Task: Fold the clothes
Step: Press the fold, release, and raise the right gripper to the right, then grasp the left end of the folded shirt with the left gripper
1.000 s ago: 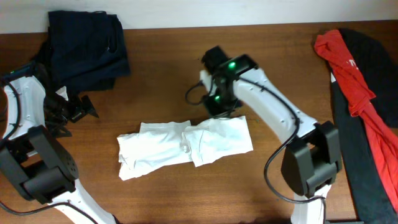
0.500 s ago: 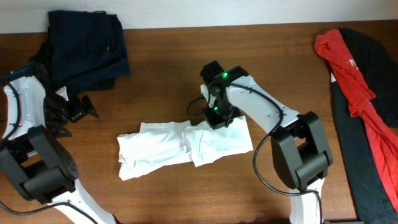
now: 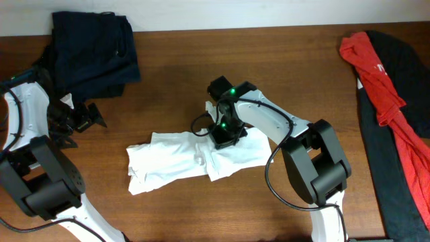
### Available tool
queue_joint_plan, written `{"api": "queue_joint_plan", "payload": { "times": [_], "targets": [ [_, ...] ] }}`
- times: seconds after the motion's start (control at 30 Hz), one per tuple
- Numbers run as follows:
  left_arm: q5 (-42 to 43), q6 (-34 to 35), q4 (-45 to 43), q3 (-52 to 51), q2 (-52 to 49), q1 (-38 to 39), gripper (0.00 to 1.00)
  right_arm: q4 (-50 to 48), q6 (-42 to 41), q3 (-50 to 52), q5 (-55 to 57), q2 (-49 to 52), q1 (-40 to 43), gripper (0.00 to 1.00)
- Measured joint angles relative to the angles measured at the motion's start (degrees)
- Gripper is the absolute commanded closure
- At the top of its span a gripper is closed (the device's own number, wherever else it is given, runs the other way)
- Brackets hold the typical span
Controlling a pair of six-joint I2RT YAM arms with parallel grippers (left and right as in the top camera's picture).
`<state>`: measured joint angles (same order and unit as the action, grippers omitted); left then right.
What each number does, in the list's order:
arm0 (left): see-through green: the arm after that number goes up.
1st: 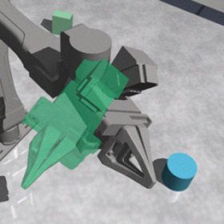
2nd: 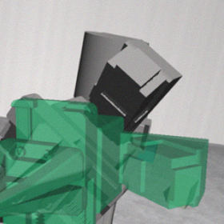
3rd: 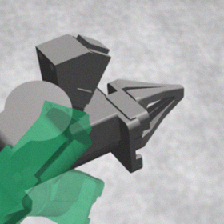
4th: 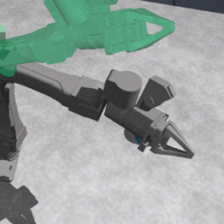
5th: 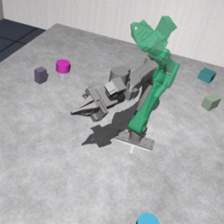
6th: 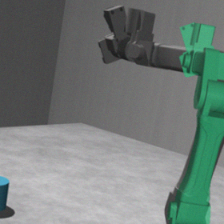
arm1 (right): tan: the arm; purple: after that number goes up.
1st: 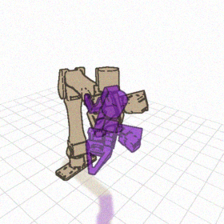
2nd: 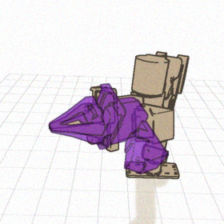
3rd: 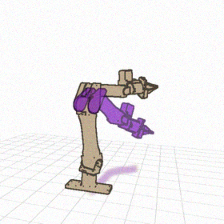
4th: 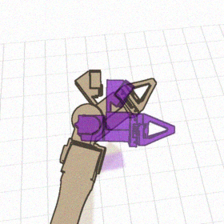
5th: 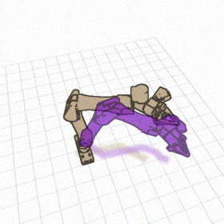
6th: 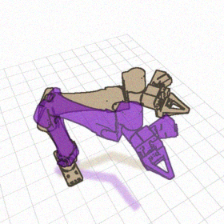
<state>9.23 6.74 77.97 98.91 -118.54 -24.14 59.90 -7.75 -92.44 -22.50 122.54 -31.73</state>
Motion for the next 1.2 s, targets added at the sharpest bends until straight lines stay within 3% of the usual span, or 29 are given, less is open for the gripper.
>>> {"api": "queue_joint_plan", "payload": {
  "times": [0.27,0.33,0.37,0.43,0.53,0.7,0.83,1.0,1.2],
  "targets": [
    [0.02,0.00,-1.05,0.00,-0.02,0.00,0.01,0.00,-3.10,-2.75,-9.99,0.00,0.02,0.89],
    [0.00,0.00,-1.09,0.00,-0.02,0.00,0.01,2.91,-3.21,-5.09,-10.88,0.09,0.44,0.80],
    [0.00,0.00,-1.03,0.00,-0.02,0.00,0.01,5.01,-3.15,-7.17,-10.82,0.24,0.90,0.66],
    [-0.02,0.00,-0.87,0.00,0.00,0.00,0.01,9.07,-3.26,-12.81,-9.57,0.37,2.93,0.01],
    [0.02,-0.20,-0.94,0.00,0.00,0.00,0.01,17.46,-3.65,-23.98,-2.99,0.33,9.66,0.01],
    [1.16,-2.73,-0.46,-0.02,-0.02,0.00,0.01,24.13,-3.43,-31.95,4.94,0.28,22.16,0.01],
    [14.19,-10.34,1.79,-3.87,0.04,0.11,0.01,28.11,-3.41,-32.09,7.15,0.31,32.35,0.01],
    [23.34,-15.41,-0.96,-15.32,0.04,1.81,0.01,29.66,-3.41,-32.09,8.13,0.31,38.25,0.01],
    [24.70,-15.91,-7.21,-24.57,0.04,3.17,0.01,29.81,-3.39,-32.09,8.13,0.31,38.82,0.01]
  ]
}}
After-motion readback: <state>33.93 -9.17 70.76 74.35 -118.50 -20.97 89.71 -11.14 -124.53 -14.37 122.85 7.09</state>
